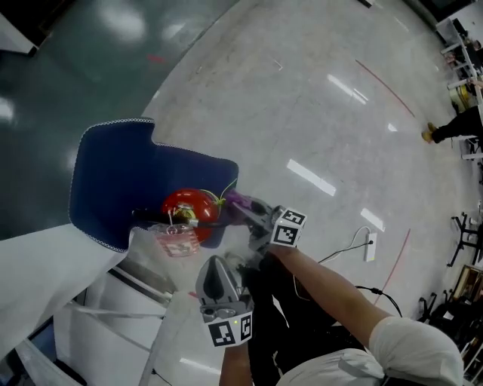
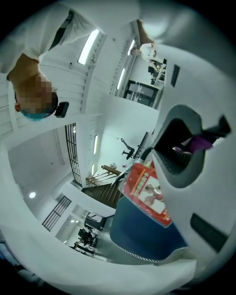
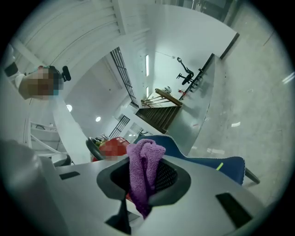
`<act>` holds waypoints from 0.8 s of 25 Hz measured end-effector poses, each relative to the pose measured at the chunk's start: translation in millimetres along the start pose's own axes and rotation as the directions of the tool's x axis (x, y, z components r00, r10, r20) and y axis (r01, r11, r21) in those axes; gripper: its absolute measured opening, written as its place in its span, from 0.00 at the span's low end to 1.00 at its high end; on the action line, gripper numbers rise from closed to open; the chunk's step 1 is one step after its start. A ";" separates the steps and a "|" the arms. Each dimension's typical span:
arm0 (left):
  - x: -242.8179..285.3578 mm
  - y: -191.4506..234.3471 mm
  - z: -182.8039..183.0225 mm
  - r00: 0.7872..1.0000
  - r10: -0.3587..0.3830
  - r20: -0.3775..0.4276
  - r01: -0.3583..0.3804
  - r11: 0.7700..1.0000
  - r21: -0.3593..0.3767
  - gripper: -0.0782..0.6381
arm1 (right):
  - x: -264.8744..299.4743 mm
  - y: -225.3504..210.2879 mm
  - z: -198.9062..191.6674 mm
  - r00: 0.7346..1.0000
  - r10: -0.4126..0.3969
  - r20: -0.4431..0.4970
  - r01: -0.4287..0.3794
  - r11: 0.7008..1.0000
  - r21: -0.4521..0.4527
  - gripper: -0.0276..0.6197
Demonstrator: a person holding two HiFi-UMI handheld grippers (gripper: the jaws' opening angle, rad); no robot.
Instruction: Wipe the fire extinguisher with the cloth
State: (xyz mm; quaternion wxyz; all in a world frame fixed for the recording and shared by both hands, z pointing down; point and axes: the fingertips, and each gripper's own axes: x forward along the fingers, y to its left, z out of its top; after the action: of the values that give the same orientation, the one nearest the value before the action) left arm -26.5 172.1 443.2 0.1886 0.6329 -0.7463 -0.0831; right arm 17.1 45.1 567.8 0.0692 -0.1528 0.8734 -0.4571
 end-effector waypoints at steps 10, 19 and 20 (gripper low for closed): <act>-21.2 -10.1 73.0 0.996 0.023 0.084 -0.024 1.000 0.017 0.12 | -5.2 102.9 59.2 0.999 0.043 -0.004 -0.044 0.995 -0.086 0.16; -48.6 -10.0 105.9 0.992 0.037 0.124 -0.039 0.999 0.008 0.12 | 31.2 173.5 73.8 0.996 0.074 -0.056 -0.083 0.981 -0.173 0.16; -51.9 -9.7 107.8 0.991 0.039 0.128 -0.040 0.999 0.007 0.12 | 35.4 178.6 72.1 0.995 0.069 -0.067 -0.081 0.980 -0.184 0.16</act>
State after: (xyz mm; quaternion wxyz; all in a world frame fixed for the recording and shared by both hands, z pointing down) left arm -52.7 208.5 331.9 0.1389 0.6121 -0.7698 -0.1162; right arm -33.8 72.9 380.8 0.0454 -0.1117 0.9192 -0.3748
